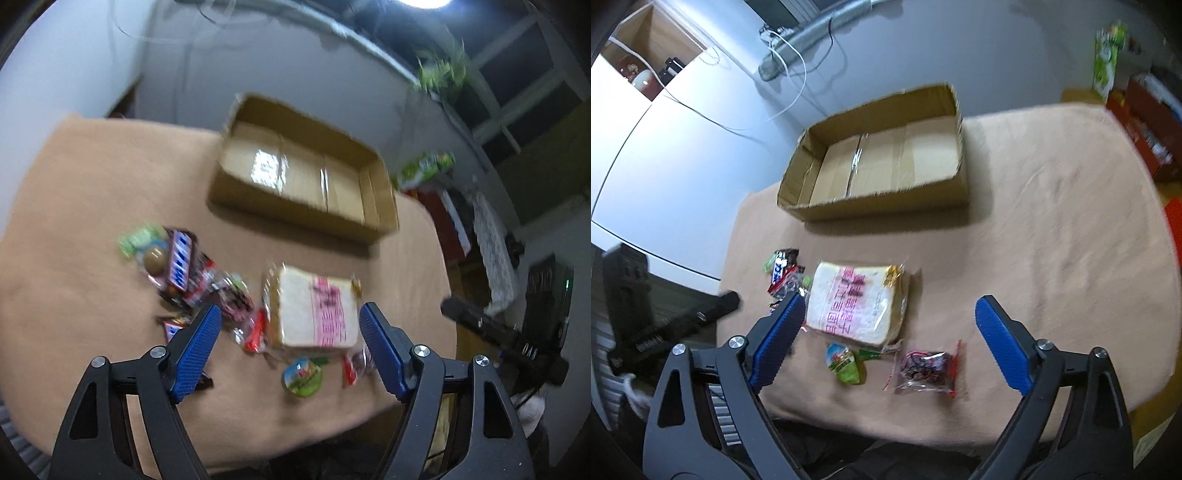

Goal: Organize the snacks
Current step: 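Lower both grippers onto the wrapped bread package from either side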

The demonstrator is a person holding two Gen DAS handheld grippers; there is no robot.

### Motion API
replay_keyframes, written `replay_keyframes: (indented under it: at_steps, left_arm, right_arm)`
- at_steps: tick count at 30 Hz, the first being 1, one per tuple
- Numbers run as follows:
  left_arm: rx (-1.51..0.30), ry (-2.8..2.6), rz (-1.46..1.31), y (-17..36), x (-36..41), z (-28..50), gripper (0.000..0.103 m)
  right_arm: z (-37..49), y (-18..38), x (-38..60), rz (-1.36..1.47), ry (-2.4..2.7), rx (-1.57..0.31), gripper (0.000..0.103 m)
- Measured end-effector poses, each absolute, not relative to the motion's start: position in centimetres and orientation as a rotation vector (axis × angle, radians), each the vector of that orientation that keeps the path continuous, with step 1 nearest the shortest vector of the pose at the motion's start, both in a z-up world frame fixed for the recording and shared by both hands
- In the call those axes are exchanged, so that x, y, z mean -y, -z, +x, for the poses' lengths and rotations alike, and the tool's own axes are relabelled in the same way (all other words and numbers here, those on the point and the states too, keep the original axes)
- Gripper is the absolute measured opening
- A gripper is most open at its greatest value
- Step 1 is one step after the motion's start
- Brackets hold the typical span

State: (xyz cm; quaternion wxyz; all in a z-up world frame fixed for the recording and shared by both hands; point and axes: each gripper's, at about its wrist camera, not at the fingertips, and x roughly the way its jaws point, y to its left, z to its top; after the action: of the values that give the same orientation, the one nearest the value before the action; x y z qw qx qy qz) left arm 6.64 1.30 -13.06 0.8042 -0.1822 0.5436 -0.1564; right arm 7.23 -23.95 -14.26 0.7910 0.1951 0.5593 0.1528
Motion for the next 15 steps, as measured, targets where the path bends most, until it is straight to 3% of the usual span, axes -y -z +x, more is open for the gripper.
replay_keyframes:
  at_steps: [4, 7, 11, 15]
  left_arm:
    - [-1.221, 0.381, -0.354, 15.1, 0.3, 7.0, 0.07]
    - [-1.251, 0.396, -0.355, 16.3, 0.8, 7.6, 0.065]
    - [-1.27, 0.406, -0.361, 17.2, 0.9, 8.0, 0.059]
    - [-1.285, 0.405, -0.346, 18.0, 1.0, 8.2, 0.056]
  right_arm:
    - [7.9, 16.7, 23.6, 0.508, -0.371, -1.269, 0.087]
    - [8.4, 18.4, 22.9, 0.523, -0.385, -1.313, 0.074]
    - [8.6, 19.5, 22.3, 0.529, -0.394, -1.333, 0.071]
    - [9.0, 20.4, 21.8, 0.547, -0.416, -1.353, 0.056]
